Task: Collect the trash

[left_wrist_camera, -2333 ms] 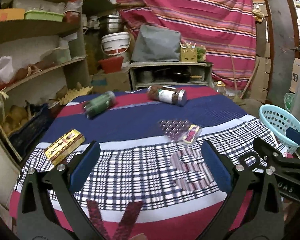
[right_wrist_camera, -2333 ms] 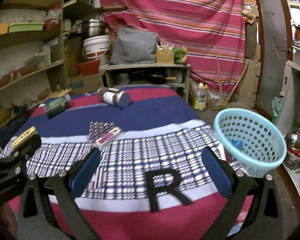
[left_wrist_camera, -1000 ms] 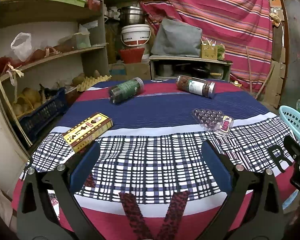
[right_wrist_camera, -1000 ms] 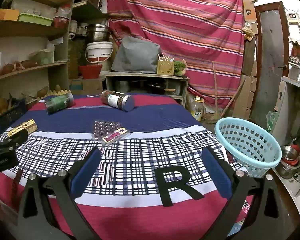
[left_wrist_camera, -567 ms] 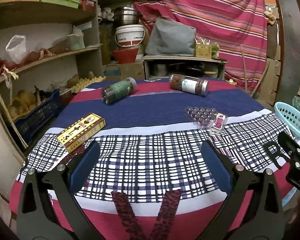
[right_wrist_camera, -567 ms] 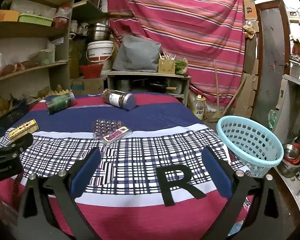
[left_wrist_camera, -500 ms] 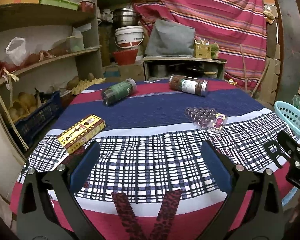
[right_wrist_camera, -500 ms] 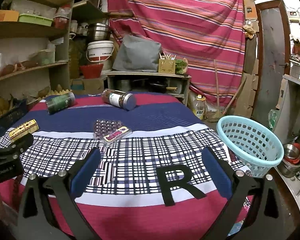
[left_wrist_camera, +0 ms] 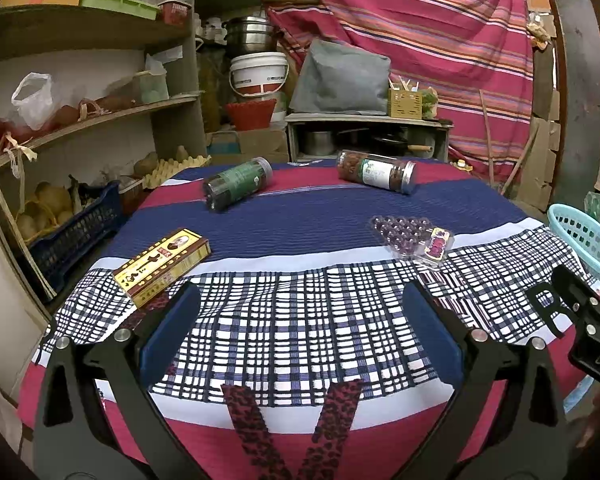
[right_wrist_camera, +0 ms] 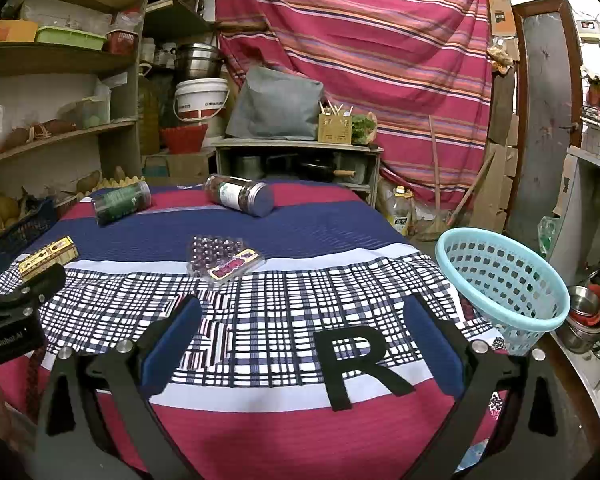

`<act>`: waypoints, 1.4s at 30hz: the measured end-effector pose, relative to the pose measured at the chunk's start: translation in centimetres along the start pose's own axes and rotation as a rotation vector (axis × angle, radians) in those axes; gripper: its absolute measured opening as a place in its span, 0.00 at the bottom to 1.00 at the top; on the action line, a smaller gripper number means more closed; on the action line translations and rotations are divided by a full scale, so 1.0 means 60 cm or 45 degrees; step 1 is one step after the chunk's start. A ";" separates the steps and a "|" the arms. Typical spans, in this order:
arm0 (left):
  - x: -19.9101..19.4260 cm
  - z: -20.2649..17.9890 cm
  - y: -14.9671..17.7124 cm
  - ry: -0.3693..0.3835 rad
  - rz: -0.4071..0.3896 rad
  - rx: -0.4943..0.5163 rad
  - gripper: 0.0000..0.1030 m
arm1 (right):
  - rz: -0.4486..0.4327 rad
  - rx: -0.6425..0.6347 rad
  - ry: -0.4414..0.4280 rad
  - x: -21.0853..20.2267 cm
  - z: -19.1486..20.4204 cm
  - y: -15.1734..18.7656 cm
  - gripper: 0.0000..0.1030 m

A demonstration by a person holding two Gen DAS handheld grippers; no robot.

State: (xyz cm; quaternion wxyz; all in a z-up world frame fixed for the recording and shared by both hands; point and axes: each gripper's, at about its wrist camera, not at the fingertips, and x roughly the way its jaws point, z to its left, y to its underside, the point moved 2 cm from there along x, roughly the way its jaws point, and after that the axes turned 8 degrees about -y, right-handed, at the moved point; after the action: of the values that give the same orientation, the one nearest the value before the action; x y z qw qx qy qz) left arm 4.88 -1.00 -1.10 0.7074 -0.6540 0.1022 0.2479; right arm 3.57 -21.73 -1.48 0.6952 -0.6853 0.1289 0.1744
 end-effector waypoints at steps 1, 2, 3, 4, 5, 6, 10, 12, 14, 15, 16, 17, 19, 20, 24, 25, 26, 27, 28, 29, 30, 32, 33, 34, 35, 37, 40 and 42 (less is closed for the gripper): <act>0.000 0.000 0.000 0.000 -0.002 0.002 0.95 | 0.000 0.000 0.000 0.000 0.000 0.000 0.96; 0.000 -0.001 0.000 0.000 -0.003 0.002 0.95 | 0.000 0.001 -0.001 0.000 0.000 0.000 0.96; 0.000 -0.001 0.000 0.001 -0.002 0.001 0.95 | 0.000 0.001 0.000 0.000 0.000 0.000 0.96; 0.000 -0.001 0.001 0.001 -0.001 0.000 0.95 | 0.001 0.000 0.001 0.000 0.000 0.000 0.96; 0.000 -0.001 0.001 0.001 -0.001 -0.001 0.95 | 0.001 0.001 0.001 0.000 0.000 0.000 0.96; 0.000 -0.001 0.001 0.000 -0.002 0.000 0.95 | 0.001 0.001 0.000 0.000 0.000 0.000 0.96; 0.000 -0.001 0.001 0.001 -0.001 -0.004 0.95 | 0.001 0.000 0.000 0.000 0.000 0.000 0.96; 0.000 -0.001 0.000 0.003 -0.001 -0.002 0.95 | 0.002 -0.002 0.001 0.001 0.000 0.000 0.96; -0.001 -0.001 0.000 0.002 -0.001 -0.005 0.95 | 0.001 -0.002 0.000 0.000 0.000 0.000 0.96; -0.001 -0.001 0.000 0.001 0.000 -0.004 0.95 | 0.001 -0.001 0.001 0.001 0.001 0.000 0.96; -0.001 -0.001 0.000 0.000 -0.001 -0.003 0.95 | 0.001 -0.001 0.000 0.001 0.001 0.000 0.96; -0.001 -0.001 0.000 -0.001 -0.001 -0.003 0.95 | 0.001 -0.001 0.001 0.001 0.001 0.000 0.96; -0.001 0.000 0.000 -0.001 -0.003 -0.003 0.95 | 0.000 -0.003 -0.001 0.001 0.002 0.000 0.96; -0.001 0.000 -0.001 -0.002 -0.005 -0.003 0.95 | 0.000 -0.004 -0.001 0.001 0.003 0.001 0.96; 0.001 0.000 0.001 -0.003 -0.005 -0.008 0.95 | 0.004 -0.018 -0.004 0.002 0.007 0.003 0.96; 0.001 0.000 0.001 -0.002 -0.004 -0.011 0.95 | 0.005 -0.023 -0.004 0.003 0.008 0.004 0.96; 0.000 0.000 0.001 -0.002 -0.004 -0.015 0.95 | 0.006 -0.026 -0.003 0.003 0.009 0.004 0.96; 0.001 0.000 0.001 -0.001 -0.003 -0.019 0.95 | 0.006 -0.028 -0.003 0.003 0.009 0.005 0.96; 0.001 0.000 0.001 -0.001 -0.001 -0.022 0.95 | 0.005 -0.029 -0.003 0.002 0.009 0.004 0.96; 0.001 0.000 0.001 0.000 -0.001 -0.024 0.95 | 0.005 -0.028 -0.003 0.002 0.010 0.005 0.96; 0.001 0.000 0.002 0.000 0.000 -0.026 0.95 | 0.005 -0.027 -0.003 0.002 0.010 0.005 0.96; 0.000 0.001 0.001 -0.001 -0.002 -0.025 0.95 | 0.007 -0.027 -0.003 0.002 0.009 0.004 0.96; 0.000 0.000 0.001 -0.002 -0.005 -0.024 0.95 | 0.008 -0.025 -0.003 0.002 0.009 0.005 0.96; -0.001 0.000 0.001 -0.005 -0.009 -0.023 0.95 | 0.008 -0.023 -0.003 0.001 0.009 0.005 0.96; -0.002 -0.001 0.000 -0.007 -0.013 -0.022 0.95 | 0.009 -0.022 -0.002 0.001 0.010 0.004 0.96; -0.004 -0.001 0.000 -0.009 -0.017 -0.022 0.95 | 0.008 -0.022 -0.002 0.001 0.010 0.004 0.96; -0.004 -0.002 0.000 -0.009 -0.017 -0.022 0.95 | 0.008 -0.023 -0.002 0.001 0.010 0.004 0.96; -0.004 -0.002 0.000 -0.011 -0.018 -0.024 0.95 | 0.009 -0.022 -0.003 0.001 0.010 0.004 0.96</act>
State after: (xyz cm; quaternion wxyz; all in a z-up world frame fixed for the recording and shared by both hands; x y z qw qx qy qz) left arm 4.70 -1.20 -0.98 0.7035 -0.6601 0.0924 0.2467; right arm 3.51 -21.13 -1.70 0.6888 -0.6906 0.1292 0.1787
